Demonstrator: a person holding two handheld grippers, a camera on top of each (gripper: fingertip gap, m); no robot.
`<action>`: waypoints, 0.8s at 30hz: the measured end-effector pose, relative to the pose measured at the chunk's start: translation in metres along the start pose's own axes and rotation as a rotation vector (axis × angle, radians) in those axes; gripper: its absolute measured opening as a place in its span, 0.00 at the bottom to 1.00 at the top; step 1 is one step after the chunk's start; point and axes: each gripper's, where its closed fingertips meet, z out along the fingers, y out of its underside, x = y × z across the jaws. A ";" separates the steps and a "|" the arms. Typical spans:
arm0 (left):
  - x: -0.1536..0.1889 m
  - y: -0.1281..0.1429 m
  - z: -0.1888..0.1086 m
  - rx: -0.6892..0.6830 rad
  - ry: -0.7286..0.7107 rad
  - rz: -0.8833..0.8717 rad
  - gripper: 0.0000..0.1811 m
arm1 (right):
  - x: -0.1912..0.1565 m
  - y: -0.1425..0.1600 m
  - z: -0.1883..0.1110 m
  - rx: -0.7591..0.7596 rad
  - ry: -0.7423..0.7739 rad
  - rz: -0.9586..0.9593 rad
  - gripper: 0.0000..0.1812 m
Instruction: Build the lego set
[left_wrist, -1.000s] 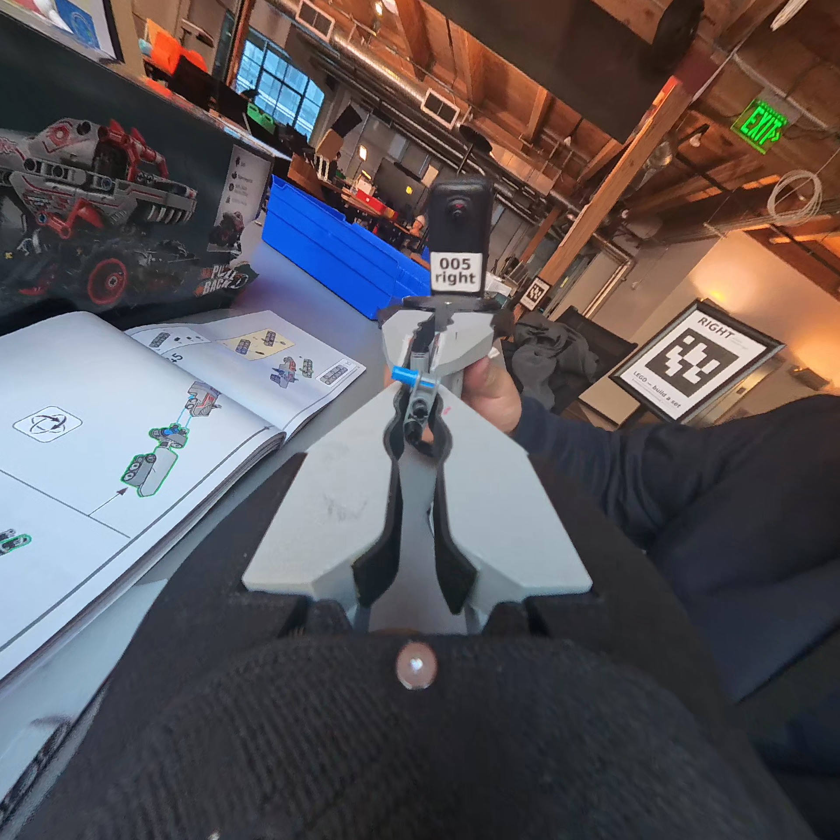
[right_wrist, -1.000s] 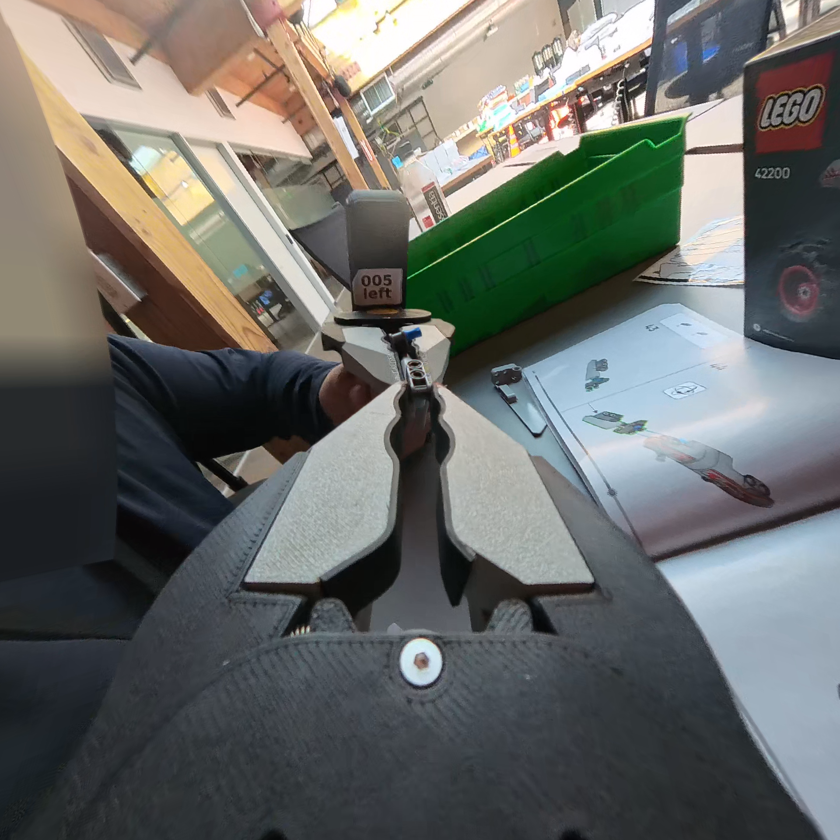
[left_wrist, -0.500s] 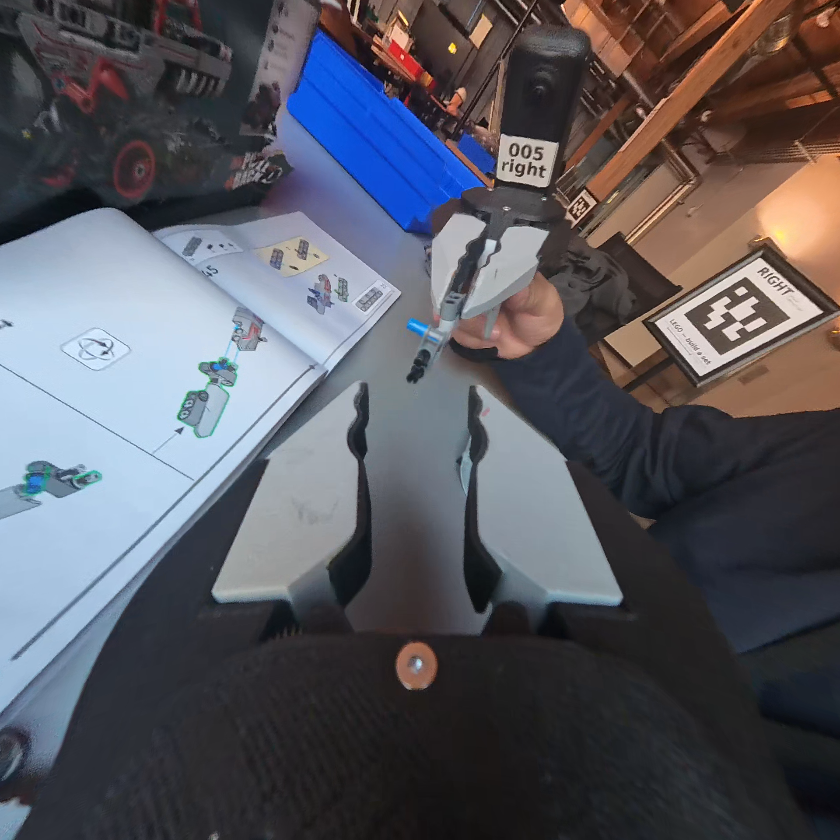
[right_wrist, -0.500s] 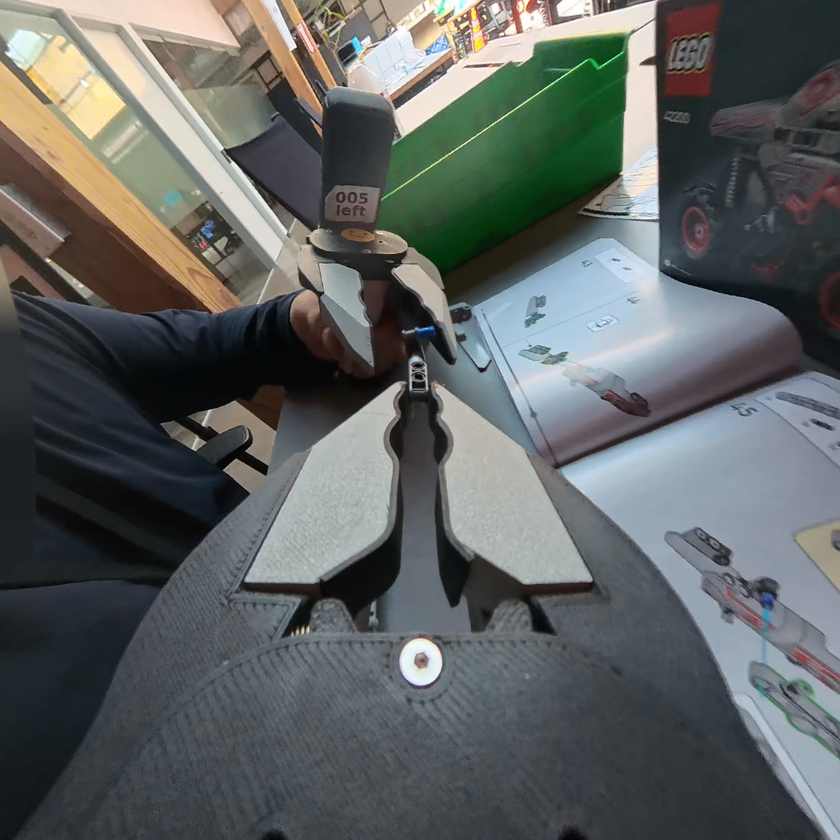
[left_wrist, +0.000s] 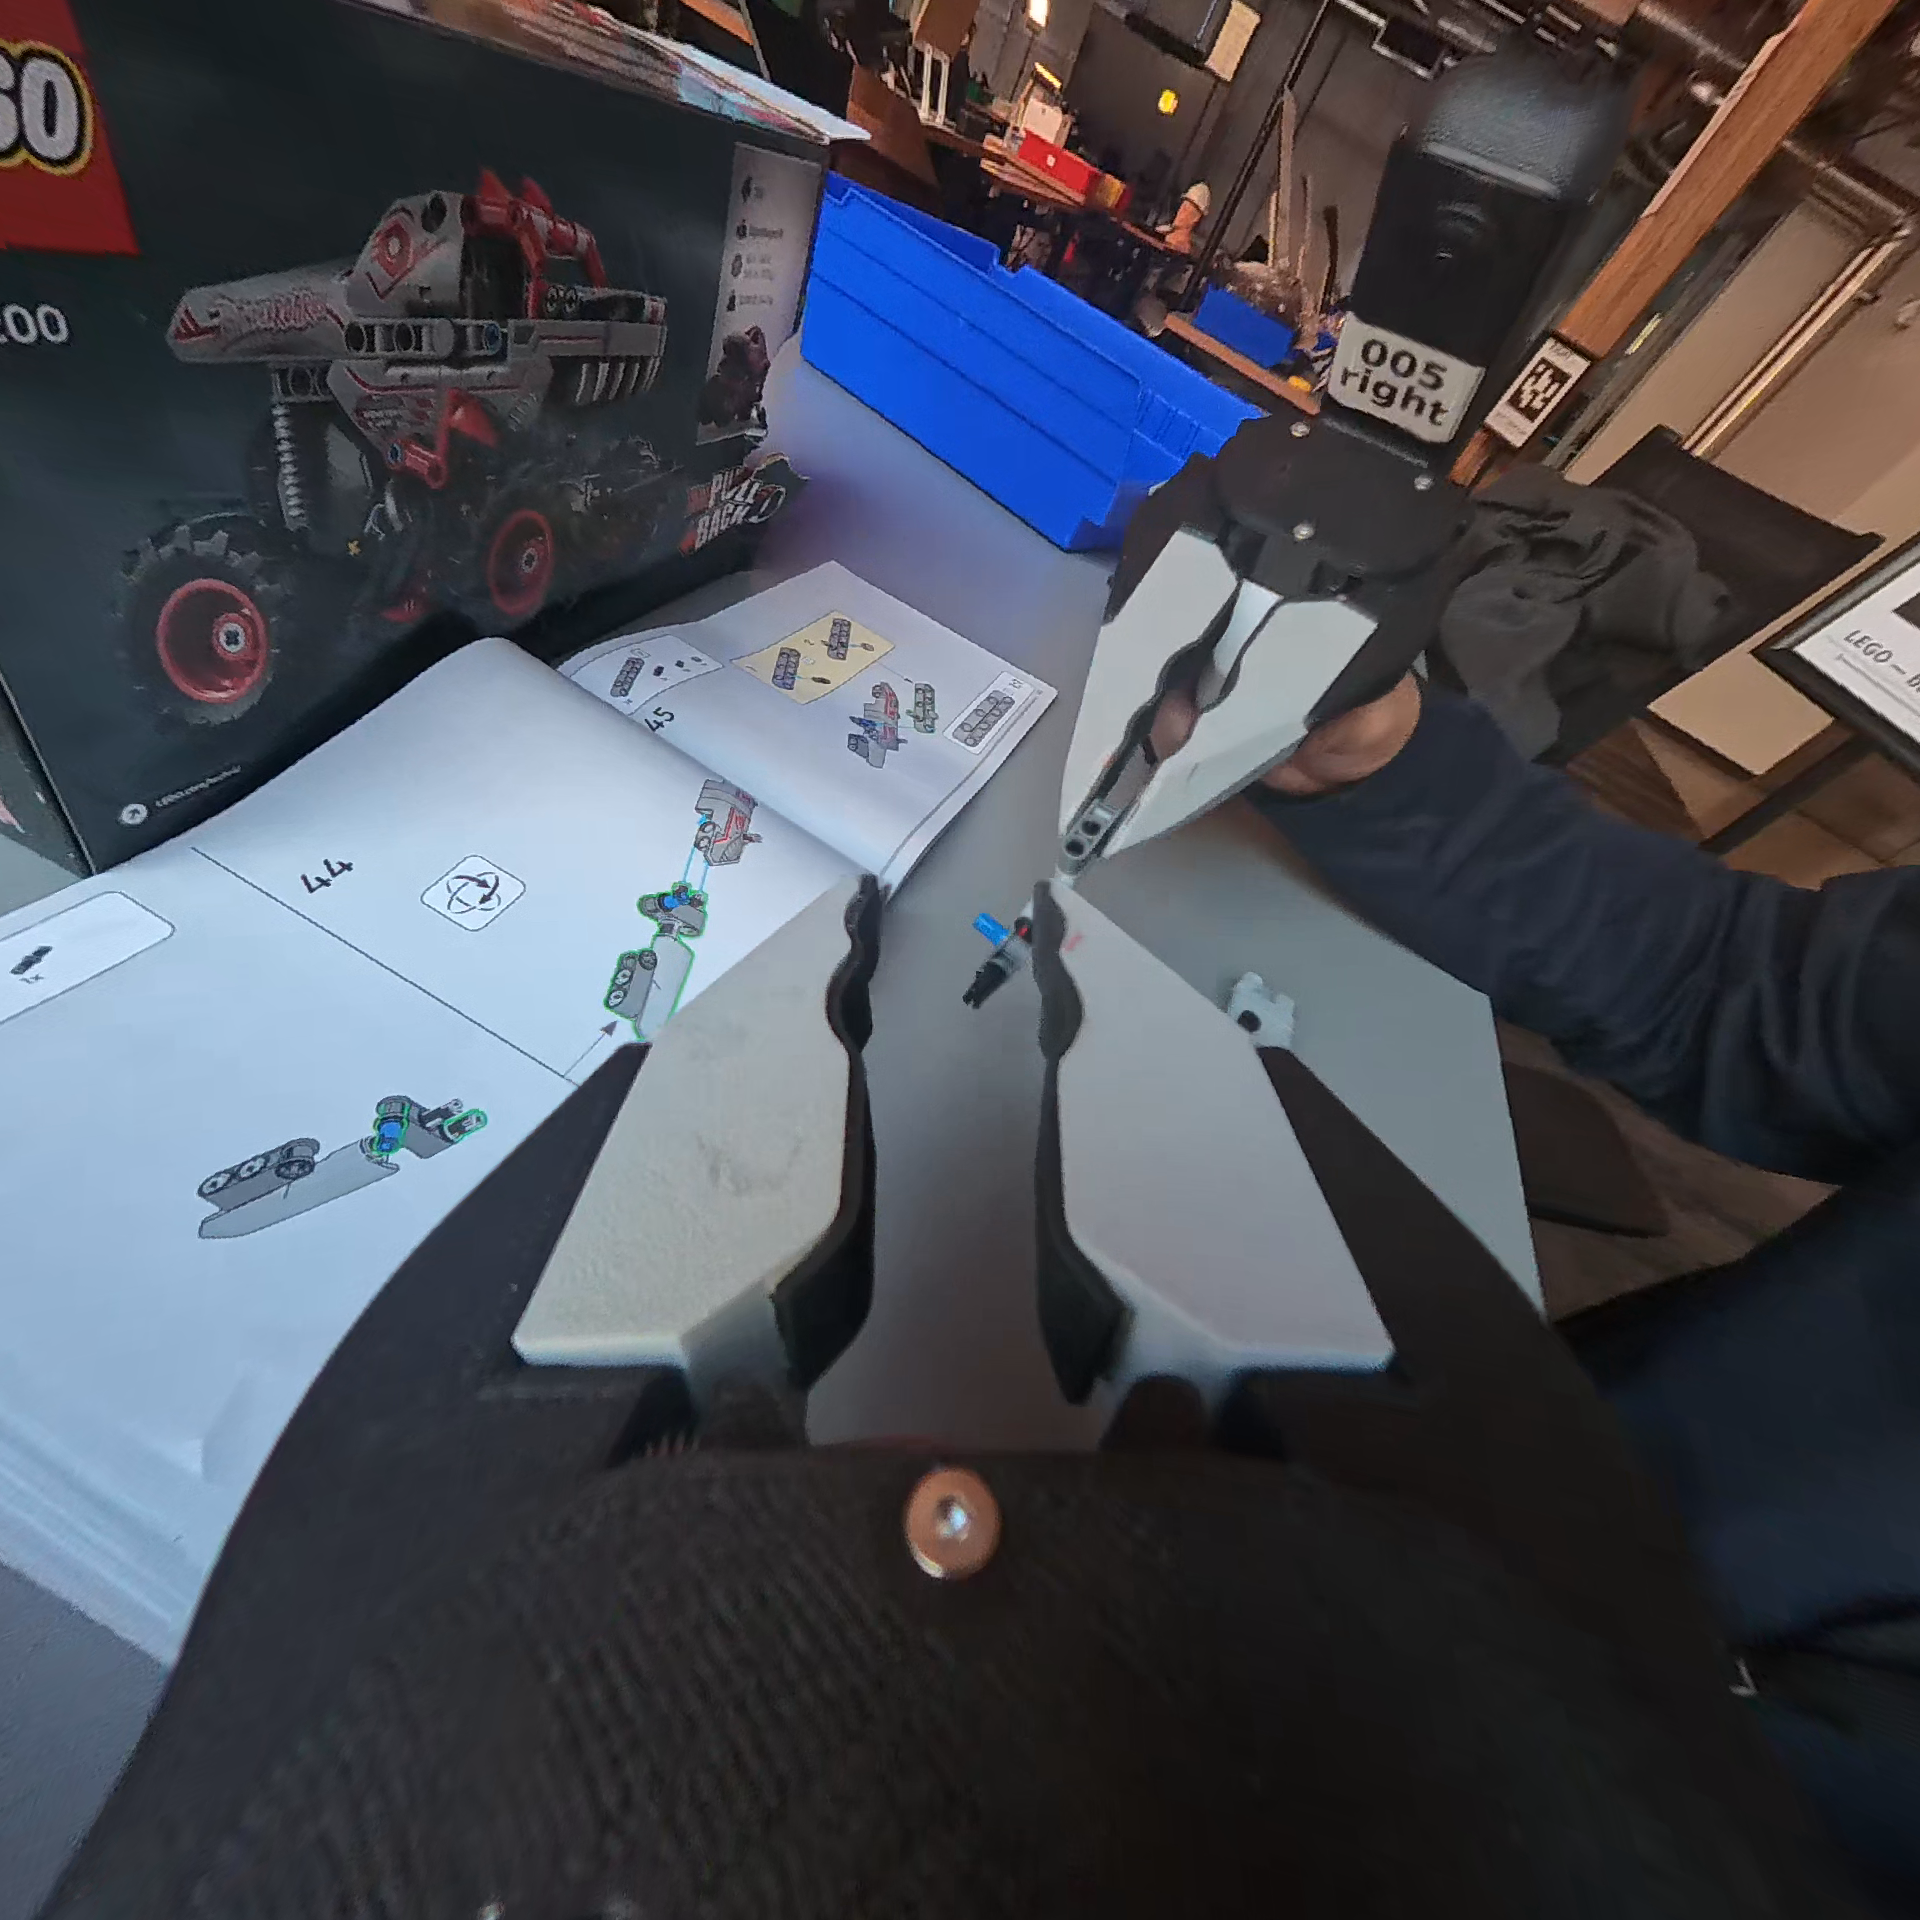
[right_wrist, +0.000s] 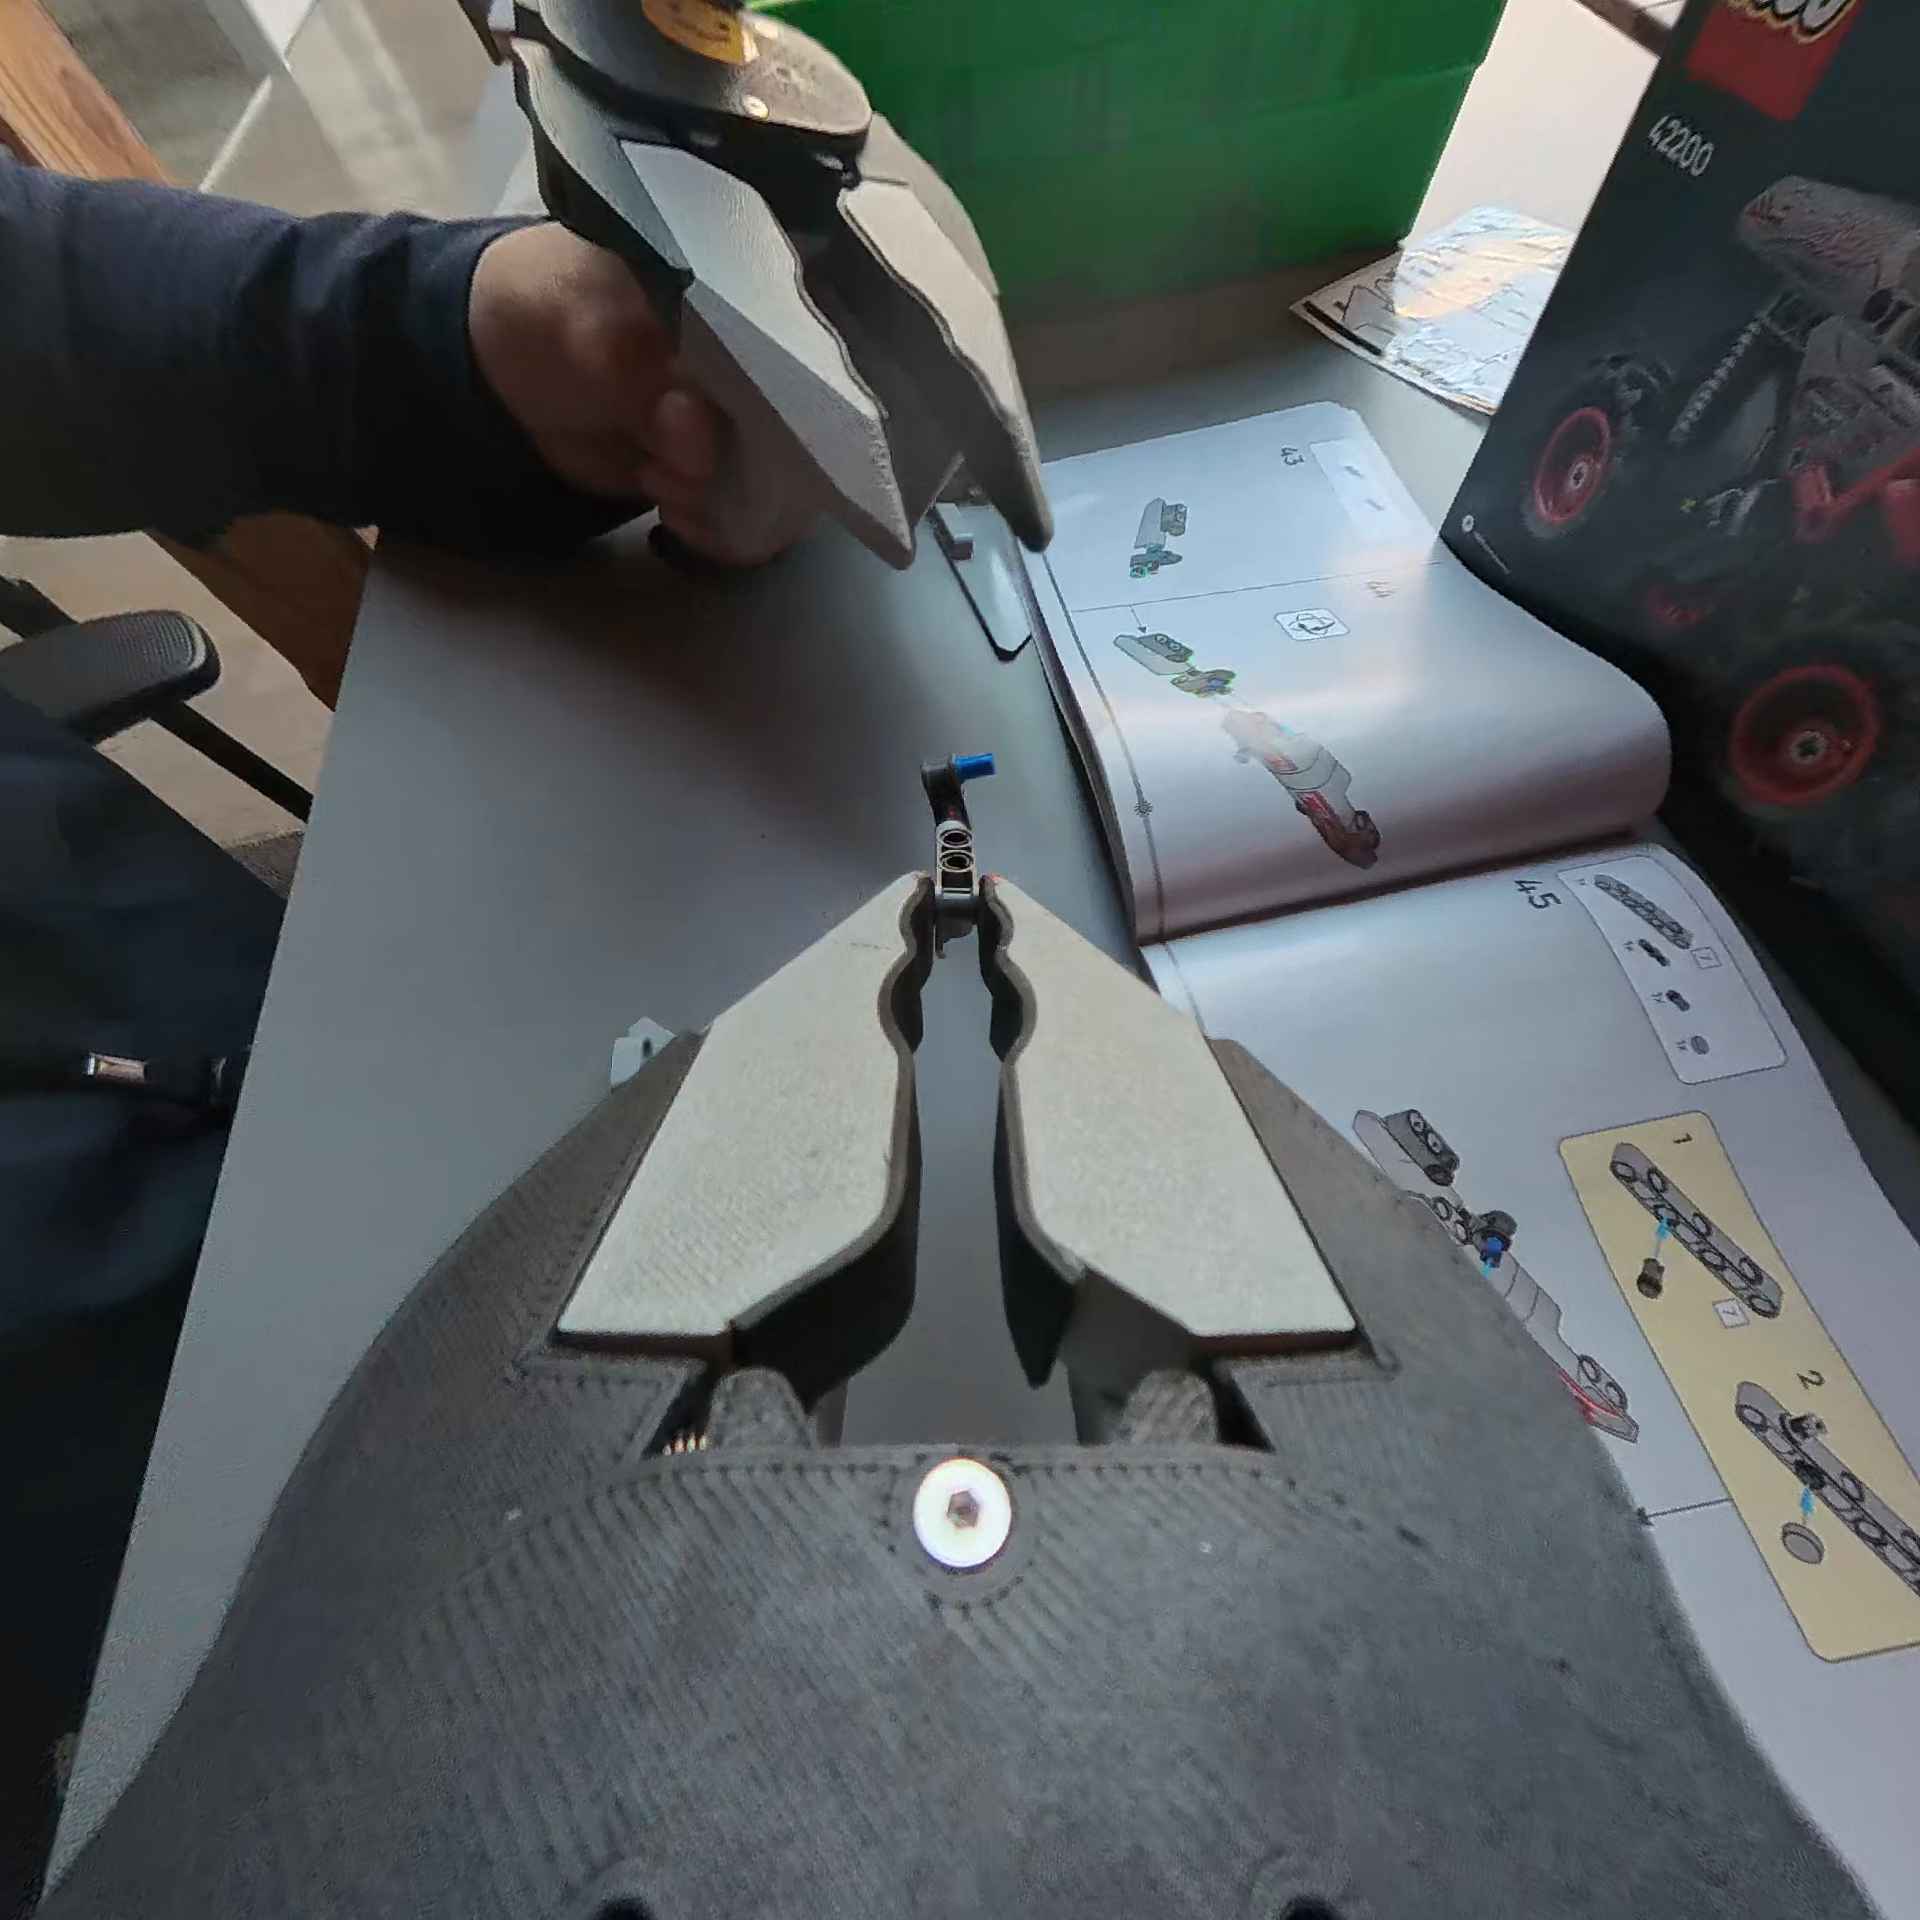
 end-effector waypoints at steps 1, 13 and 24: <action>0.000 0.000 0.000 -0.003 -0.005 0.009 0.15 | -0.001 0.002 0.001 -0.013 0.002 -0.010 0.03; 0.014 0.007 0.005 -0.044 0.040 0.063 0.16 | -0.003 -0.014 0.001 0.125 -0.073 0.124 0.03; 0.045 -0.009 0.004 0.078 0.248 -0.045 0.17 | -0.018 -0.049 -0.006 0.400 -0.316 0.366 0.03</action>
